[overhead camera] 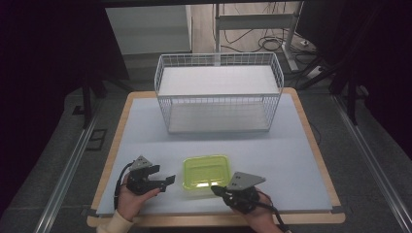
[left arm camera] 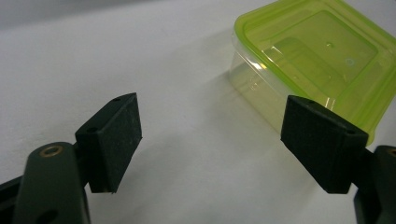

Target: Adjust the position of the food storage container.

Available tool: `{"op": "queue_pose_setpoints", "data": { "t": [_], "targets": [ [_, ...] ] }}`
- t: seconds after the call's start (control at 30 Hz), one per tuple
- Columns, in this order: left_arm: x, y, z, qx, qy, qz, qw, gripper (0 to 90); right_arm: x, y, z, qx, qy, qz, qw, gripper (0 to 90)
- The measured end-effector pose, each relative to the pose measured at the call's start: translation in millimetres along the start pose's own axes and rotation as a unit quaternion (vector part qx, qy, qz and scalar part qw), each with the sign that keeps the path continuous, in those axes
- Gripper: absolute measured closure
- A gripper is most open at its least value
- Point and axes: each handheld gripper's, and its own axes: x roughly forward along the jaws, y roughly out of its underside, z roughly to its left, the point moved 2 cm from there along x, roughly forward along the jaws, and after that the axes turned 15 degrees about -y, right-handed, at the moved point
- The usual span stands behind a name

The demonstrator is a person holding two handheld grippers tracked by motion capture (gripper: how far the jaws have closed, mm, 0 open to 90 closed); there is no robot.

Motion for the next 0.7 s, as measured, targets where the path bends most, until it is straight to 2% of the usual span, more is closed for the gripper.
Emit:
{"op": "queue_pose_setpoints", "data": {
  "t": [0.03, 0.1, 0.17, 0.23, 0.27, 0.3, 0.33, 0.37, 0.4, 0.43, 0.47, 0.5, 0.53, 0.57, 0.63, 0.7],
  "targets": [
    [0.3, 0.0, -0.4, -0.001, -0.001, 0.001, 1.0000, 20.0, -14.0, 0.8, -9.1, 0.014, 0.010, -0.016, 0.9997, 89.9],
    [0.2, 0.0, -0.6, -0.001, -0.001, 0.001, 1.0000, 20.0, -20.9, 2.2, -13.8, 0.021, 0.015, -0.022, 0.9994, 89.9],
    [-0.2, -0.3, -1.1, -0.001, -0.001, 0.001, 1.0000, 20.0, -40.1, 8.1, -27.5, 0.042, 0.036, -0.037, 0.9978, 89.8],
    [-0.2, -0.6, -1.8, -0.001, 0.000, 0.002, 1.0000, 20.1, -45.2, 9.9, -31.9, 0.047, 0.042, -0.042, 0.9971, 89.8],
    [0.3, -0.7, -2.5, -0.002, 0.002, 0.004, 1.0000, 20.1, -52.3, 13.9, -41.4, 0.057, 0.057, -0.044, 0.9958, 85.3],
    [0.3, -0.7, -2.5, -0.002, 0.002, 0.004, 1.0000, 20.1, -52.3, 13.9, -41.4, 0.057, 0.057, -0.044, 0.9958, 85.3],
    [0.3, -0.9, -2.9, -0.003, 0.004, 0.005, 1.0000, 20.2, -56.9, 18.2, -52.1, 0.077, 0.060, -0.052, 0.9938, 73.1],
    [0.1, -1.2, -3.4, -0.006, 0.008, 0.005, 0.9999, 20.2, -56.9, 18.2, -52.1, 0.077, 0.060, -0.052, 0.9938, 73.1],
    [-0.8, -1.7, -3.8, -0.008, 0.010, 0.003, 0.9999, 20.5, -58.4, 19.9, -56.9, 0.089, 0.062, -0.058, 0.9924, 62.9],
    [-1.9, -2.5, -4.5, -0.009, 0.013, -0.001, 0.9999, 21.1, -59.9, 20.9, -60.4, 0.102, 0.075, -0.065, 0.9899, 50.9],
    [-4.1, -4.4, -5.9, -0.013, 0.023, -0.004, 0.9996, 21.2, -62.8, 21.6, -64.8, 0.109, 0.088, -0.090, 0.9861, 40.6],
    [-4.1, -4.4, -5.9, -0.013, 0.023, -0.004, 0.9996, 21.3, -62.8, 21.6, -64.8, 0.109, 0.088, -0.090, 0.9861, 40.6],
    [-5.1, -5.9, -6.7, -0.019, 0.037, -0.001, 0.9991, 21.3, -63.8, 20.9, -67.5, 0.116, 0.073, -0.097, 0.9859, 30.7],
    [-5.1, -5.9, -6.7, -0.019, 0.037, -0.001, 0.9991, 21.3, -63.8, 20.9, -67.5, 0.116, 0.073, -0.097, 0.9859, 30.7],
    [-5.6, -6.7, -6.9, -0.021, 0.044, 0.000, 0.9988, 21.7, -62.5, 20.7, -69.0, 0.124, 0.051, -0.098, 0.9861, 25.7],
    [-5.9, -6.8, -6.8, -0.021, 0.049, 0.003, 0.9986, 22.0, -60.4, 21.1, -69.8, 0.129, 0.039, -0.095, 0.9864, 23.3]
  ]
}}
